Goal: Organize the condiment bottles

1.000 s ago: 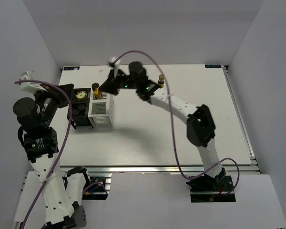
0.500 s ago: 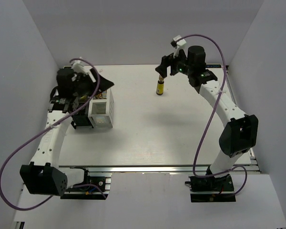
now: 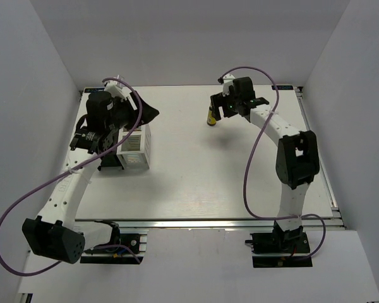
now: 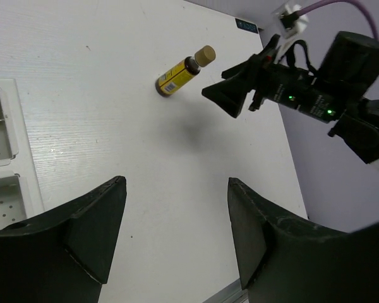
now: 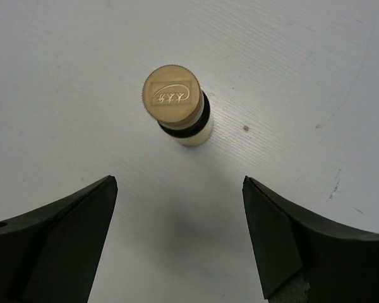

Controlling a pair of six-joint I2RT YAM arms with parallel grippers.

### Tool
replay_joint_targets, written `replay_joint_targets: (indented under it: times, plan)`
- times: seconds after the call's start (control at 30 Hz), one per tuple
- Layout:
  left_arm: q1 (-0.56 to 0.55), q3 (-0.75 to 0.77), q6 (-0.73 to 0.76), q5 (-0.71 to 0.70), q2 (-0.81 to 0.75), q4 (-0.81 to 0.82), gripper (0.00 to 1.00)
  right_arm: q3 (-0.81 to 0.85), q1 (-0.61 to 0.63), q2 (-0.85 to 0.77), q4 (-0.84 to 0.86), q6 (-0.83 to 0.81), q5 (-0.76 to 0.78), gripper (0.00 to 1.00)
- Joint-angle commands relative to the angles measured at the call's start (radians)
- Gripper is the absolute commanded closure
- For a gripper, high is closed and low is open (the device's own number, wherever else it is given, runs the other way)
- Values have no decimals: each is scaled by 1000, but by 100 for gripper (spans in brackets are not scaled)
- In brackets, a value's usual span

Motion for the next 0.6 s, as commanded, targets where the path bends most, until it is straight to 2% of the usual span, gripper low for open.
replay_joint_targets:
  times: [0.0,0.13,0.33,0.47,0.57]
  plan:
    - [-8,10,-3,-49,-71,-10,25,100,2,70,-18,-20,20,14]
    - [-9,-1,-7,-83,-108,-43,25,149,2,129,2,-37,-5,14]
    - [-9,-2,-23,-108,-137,-67,25,161,2,196,123,-60,-28,16]
    - [-9,18,-20,-126,-140,-89,25,161,2,226,187,-63,-55,21]
    - [-9,30,-15,-138,-141,-109,25,160,4,236,230,-62,-75,28]
